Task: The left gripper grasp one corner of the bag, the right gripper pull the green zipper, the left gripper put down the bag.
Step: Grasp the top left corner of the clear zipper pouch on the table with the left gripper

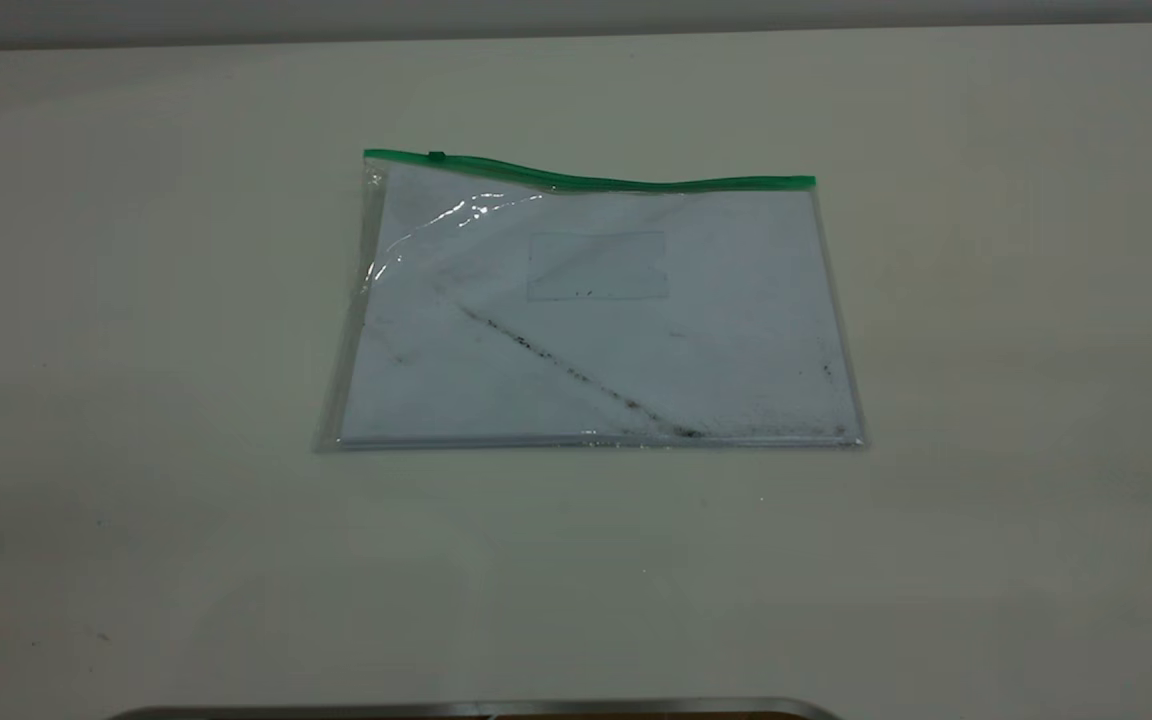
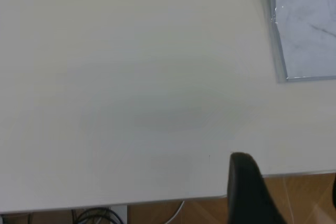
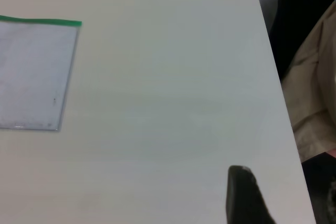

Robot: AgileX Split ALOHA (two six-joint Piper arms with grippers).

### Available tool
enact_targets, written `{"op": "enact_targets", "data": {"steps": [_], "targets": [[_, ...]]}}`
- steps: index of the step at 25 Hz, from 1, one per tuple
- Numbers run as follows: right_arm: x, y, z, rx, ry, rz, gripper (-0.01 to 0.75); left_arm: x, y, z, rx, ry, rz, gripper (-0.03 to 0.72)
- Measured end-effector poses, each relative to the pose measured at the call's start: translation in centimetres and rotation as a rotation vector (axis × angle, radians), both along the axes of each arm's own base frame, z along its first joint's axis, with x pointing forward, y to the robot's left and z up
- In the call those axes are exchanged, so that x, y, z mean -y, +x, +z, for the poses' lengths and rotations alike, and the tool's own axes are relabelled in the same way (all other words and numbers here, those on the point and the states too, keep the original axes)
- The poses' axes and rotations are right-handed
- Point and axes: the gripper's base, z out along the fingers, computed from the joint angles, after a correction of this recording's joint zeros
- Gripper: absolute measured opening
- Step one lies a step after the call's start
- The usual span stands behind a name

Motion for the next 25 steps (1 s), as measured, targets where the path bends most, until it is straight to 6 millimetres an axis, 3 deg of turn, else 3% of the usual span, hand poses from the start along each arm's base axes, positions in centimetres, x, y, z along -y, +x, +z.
{"op": "enact_targets", "data": {"steps": [25], "targets": [[0.0,0.0,0.0,0.0,0.0,0.0,0.413,0.16,0.0,0.01,0.001,-0.014,-0.011,0.447]]}}
